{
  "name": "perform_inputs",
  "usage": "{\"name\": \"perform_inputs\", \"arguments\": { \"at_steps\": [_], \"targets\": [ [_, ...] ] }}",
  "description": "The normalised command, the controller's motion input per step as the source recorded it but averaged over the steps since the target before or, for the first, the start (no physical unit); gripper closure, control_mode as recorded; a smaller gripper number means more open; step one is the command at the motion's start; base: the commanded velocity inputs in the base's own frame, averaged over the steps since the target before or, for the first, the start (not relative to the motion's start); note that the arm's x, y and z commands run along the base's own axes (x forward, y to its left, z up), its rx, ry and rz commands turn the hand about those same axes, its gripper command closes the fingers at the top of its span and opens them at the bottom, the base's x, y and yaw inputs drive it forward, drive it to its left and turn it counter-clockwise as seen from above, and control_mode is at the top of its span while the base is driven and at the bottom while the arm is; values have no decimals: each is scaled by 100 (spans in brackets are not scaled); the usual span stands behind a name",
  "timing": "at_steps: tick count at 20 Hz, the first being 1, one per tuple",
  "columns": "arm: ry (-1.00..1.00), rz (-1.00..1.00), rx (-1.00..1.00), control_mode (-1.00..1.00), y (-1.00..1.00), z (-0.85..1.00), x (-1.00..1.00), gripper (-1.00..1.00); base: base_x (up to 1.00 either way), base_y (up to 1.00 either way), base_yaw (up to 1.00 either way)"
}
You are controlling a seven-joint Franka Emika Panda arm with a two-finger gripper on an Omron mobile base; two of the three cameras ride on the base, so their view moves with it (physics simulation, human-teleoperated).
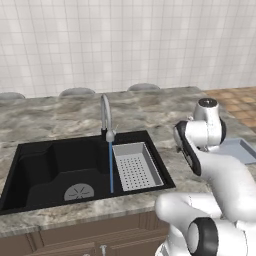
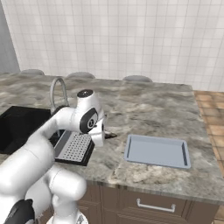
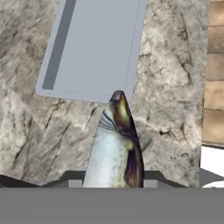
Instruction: Take the fish out of the fridge, briefly rinse it in the sink, and place it on the tray next to the sink.
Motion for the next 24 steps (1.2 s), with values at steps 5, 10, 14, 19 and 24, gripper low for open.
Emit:
{"name": "perform_inputs", "arguments": {
  "at_steps": [5,10,14,19,24],
  "targets": [
    [18,-13,-3,-100,-100,-56,84,100,0,0,0],
    [20,0,0,-100,-100,-77,87,100,0,0,0],
    [11,0,0,-100,-100,-49,71,100,0,0,0],
    [5,0,5,-100,-89,-5,52,-100,0,0,0],
    [2,1,17,-100,-40,43,-2,-100,0,0,0]
  ]
}}
